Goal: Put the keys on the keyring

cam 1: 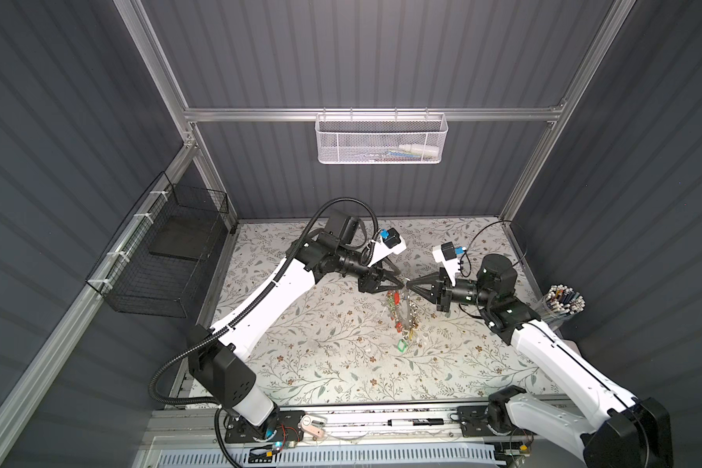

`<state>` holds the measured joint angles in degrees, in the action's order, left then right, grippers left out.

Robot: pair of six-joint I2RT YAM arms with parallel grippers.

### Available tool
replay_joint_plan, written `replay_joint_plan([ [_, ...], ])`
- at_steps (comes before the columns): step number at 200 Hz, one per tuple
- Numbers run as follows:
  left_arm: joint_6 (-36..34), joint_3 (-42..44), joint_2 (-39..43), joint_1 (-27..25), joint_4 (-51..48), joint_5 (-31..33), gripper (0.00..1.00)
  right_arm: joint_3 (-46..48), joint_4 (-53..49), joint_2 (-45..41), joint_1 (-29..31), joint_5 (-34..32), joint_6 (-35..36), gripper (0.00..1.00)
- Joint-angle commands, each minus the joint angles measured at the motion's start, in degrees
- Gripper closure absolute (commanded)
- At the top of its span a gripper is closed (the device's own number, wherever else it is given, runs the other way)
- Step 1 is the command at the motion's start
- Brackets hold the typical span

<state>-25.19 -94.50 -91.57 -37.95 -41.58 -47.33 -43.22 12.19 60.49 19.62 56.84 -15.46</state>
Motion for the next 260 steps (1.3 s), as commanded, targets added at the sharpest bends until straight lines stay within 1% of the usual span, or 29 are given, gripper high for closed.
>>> replay_joint_plan([
  [1, -2.15, -2.77, -1.45, -0.45, -3.72, 0.42, 0.56, -2.14, 2.92, -0.37, 0.33, 1.65, 0.56, 1.00],
  [18, -2.36, -3.99, -2.39, -0.56, -4.44, 0.38, 0.59, -2.13, 3.11, -0.37, 0.42, 1.68, 0.44, 1.00],
  [61, -2.57, -5.08, -3.57, -0.98, -4.91, 0.49, 0.62, -2.13, 3.44, -0.10, 0.47, 2.02, 0.17, 1.00],
  [137, -3.20, -5.97, -4.97, -1.38, -6.14, -0.13, 0.78, -2.13, 3.85, 0.33, 0.51, 2.03, 0.02, 1.00],
  [172, -3.29, -6.21, -5.35, -1.47, -6.42, -0.39, 0.81, -2.13, 3.97, 0.42, 0.51, 2.03, 0.00, 1.00],
  [185, -3.46, -6.44, -5.55, -1.49, -6.67, -0.56, 0.84, -2.13, 3.99, 0.42, 0.51, 2.01, -0.01, 1.00],
  [201, -3.59, -6.47, -5.60, -1.51, -6.76, -1.05, 0.86, -2.13, 4.02, 0.53, 0.51, 2.00, 0.00, 1.00],
  [213, -3.56, -6.45, -5.59, -1.46, -6.74, -0.96, 0.90, -2.13, 3.96, 0.52, 0.50, 2.07, 0.00, 1.00],
  [232, -3.42, -6.41, -5.64, -1.50, -6.69, -1.01, 1.00, -2.13, 3.99, 0.59, 0.47, 1.96, 0.00, 1.00],
  [246, -2.74, -5.79, -5.24, -1.59, -5.67, -0.74, 1.00, -2.13, 4.03, 0.67, 0.47, 1.92, 0.08, 1.00],
  [260, -0.49, -3.89, -3.82, -1.60, -2.26, -0.50, 1.00, -1.91, 4.07, 0.24, 0.49, 0.61, 0.09, 1.00],
])
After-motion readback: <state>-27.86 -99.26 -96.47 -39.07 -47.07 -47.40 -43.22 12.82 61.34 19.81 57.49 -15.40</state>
